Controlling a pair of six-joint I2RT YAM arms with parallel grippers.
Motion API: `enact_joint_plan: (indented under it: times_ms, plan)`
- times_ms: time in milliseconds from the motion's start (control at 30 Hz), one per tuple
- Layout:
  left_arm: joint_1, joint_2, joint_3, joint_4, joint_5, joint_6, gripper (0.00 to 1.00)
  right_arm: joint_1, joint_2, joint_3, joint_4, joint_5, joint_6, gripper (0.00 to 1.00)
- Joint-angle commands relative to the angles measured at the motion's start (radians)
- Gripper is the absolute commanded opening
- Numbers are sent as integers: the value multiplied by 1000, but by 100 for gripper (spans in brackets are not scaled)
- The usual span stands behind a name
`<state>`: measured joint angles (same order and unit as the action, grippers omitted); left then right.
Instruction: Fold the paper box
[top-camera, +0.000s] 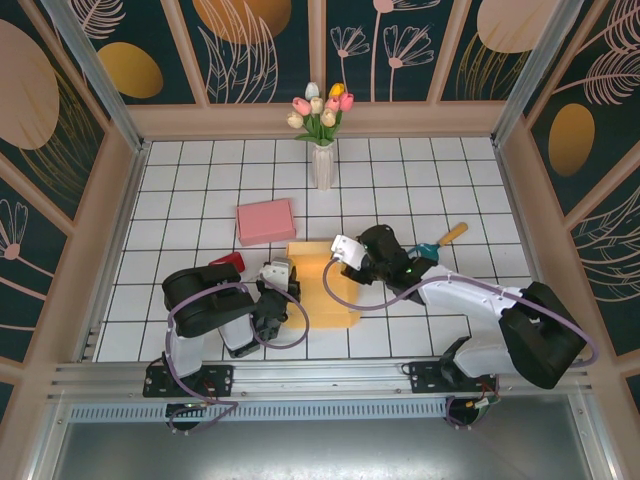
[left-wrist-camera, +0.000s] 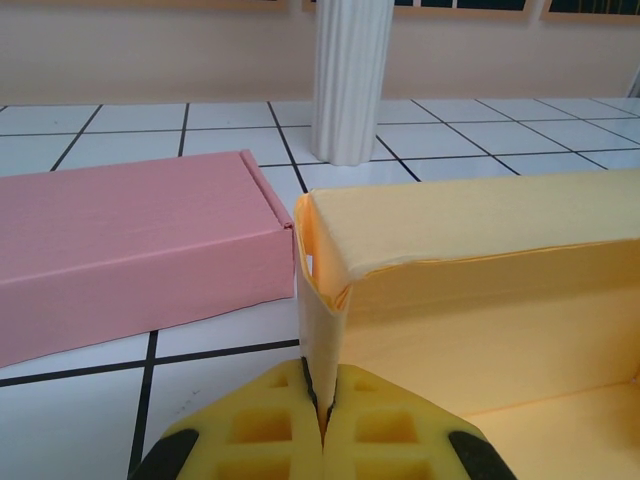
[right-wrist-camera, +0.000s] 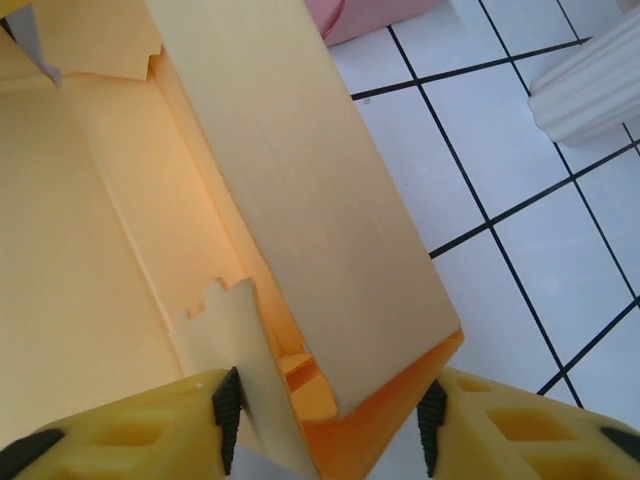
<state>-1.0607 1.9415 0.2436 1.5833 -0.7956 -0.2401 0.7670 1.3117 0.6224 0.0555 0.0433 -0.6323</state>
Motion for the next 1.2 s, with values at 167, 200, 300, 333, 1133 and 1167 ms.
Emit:
enact_joint_plan:
  times_ms: [167,200,300,333,1133,1167]
  plan:
    - [-5,1,15,-39,27,-45,0,32,-27,-88,190,56,239,48]
    - [-5,6,16,-37,30,-46,0,32,-16,-90,202,76,283,48]
    - [-5,10,19,-39,36,-55,0,37,35,-76,218,93,385,48]
    - [-4,9,19,-42,38,-61,0,46,53,-78,236,108,413,48]
    - [-5,-327,205,-982,-69,-666,0,120,197,-72,192,819,965,12]
    - [-5,-328,207,-988,-73,-674,0,124,196,-71,179,833,969,12]
